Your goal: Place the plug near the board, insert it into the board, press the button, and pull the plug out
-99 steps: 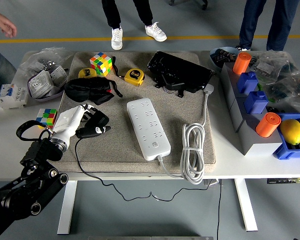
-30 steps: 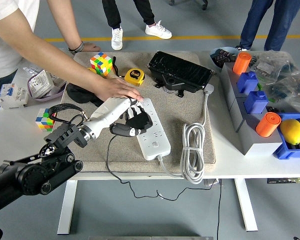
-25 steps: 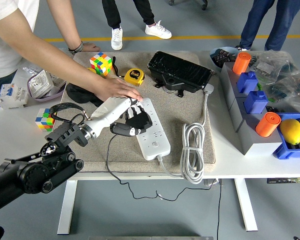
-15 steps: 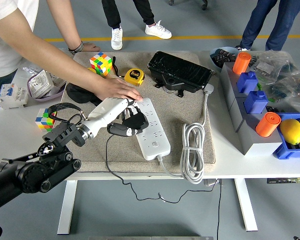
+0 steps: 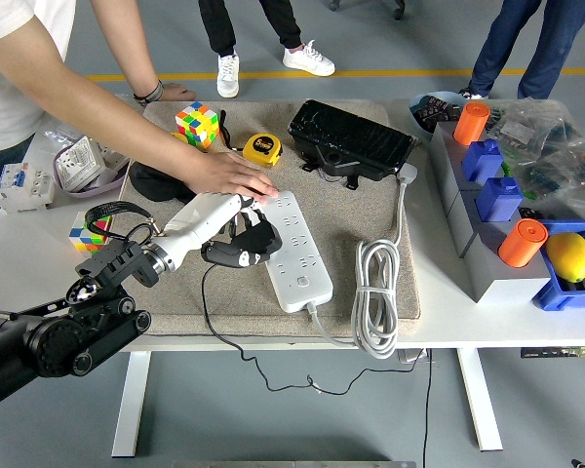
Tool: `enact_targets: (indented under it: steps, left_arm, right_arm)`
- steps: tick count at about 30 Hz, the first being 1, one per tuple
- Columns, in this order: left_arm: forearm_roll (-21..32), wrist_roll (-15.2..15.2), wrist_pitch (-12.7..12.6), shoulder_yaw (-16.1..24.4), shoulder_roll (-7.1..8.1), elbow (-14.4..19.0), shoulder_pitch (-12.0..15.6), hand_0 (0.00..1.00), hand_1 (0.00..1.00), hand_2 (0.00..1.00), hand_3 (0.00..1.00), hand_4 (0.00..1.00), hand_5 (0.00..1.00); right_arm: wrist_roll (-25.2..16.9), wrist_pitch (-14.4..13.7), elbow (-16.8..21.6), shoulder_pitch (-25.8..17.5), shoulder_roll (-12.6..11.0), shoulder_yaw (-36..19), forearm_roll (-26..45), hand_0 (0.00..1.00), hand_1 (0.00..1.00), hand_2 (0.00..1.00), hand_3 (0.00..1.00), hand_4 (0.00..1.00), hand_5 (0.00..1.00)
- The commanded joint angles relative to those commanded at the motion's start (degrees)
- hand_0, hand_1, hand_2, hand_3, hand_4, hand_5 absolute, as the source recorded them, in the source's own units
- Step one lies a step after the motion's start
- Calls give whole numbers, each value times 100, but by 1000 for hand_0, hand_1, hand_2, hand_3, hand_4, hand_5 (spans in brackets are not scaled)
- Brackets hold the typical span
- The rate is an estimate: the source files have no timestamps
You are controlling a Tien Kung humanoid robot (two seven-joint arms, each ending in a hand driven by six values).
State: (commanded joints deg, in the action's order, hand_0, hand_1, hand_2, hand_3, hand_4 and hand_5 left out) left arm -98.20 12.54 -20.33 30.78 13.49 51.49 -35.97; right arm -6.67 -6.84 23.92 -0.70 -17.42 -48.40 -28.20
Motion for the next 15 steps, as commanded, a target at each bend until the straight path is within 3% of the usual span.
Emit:
enact_targets:
  steps: [15]
  left_arm:
    - [-41,-65,67,-26,-10,-29,-2,237,322,338,524,778,91]
  right_arm:
    - [-10,-5,3,1,3,-10,2,604,613,553,548,797,303]
